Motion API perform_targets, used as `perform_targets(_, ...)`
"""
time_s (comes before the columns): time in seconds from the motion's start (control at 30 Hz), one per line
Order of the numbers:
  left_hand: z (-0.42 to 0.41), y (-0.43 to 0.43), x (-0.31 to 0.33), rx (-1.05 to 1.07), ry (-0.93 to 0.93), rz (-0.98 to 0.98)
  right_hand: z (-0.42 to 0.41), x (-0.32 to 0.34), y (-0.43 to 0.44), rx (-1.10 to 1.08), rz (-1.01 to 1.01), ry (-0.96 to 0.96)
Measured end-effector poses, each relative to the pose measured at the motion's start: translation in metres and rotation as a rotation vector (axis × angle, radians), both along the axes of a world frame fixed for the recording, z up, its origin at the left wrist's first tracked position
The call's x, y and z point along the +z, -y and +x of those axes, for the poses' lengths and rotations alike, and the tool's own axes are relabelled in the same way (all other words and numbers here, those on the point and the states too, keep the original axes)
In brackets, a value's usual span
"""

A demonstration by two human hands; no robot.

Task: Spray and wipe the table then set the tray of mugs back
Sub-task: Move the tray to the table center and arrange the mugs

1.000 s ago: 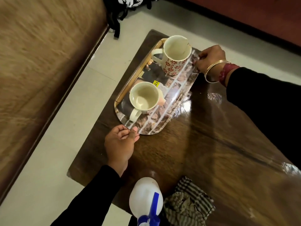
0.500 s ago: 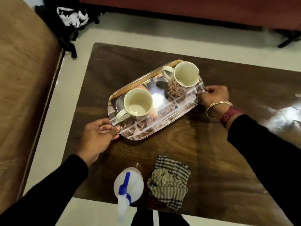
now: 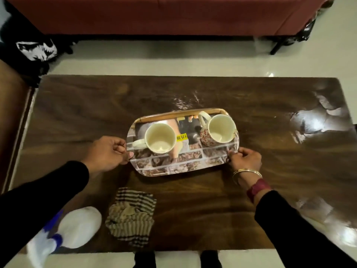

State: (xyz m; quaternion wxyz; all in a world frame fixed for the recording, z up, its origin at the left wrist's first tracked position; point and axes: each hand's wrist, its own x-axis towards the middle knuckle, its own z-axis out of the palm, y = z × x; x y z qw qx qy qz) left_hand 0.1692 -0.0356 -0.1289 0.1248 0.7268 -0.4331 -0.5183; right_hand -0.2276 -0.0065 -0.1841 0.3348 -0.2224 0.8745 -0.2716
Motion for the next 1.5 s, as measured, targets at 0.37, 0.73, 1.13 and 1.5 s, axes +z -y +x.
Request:
perform_targets(0.37, -0.1, -0.006, -0.05, 0.172, -0.005, -0.089, -0.082, -0.034, -0.042, -0.056, -0.058, -0.035)
perform_targets(0.73, -0.105, -0.019, -0.077, 0.245, 0.053, -0.129, -0.084, -0.03, -0.041, -0.029, -0.064, -0.054)
perform_targets(1.13, -0.109, -0.032, -0.068, 0.293, 0.061, -0.22, -0.067, -0.021, -0.047, -0.05, -0.062, -0.114)
perform_targets(1.5, -0.119, -0.064, -0.07, 0.361, 0.04, -0.269, -0.061, -0.021, -0.051, -0.031, -0.076, -0.121)
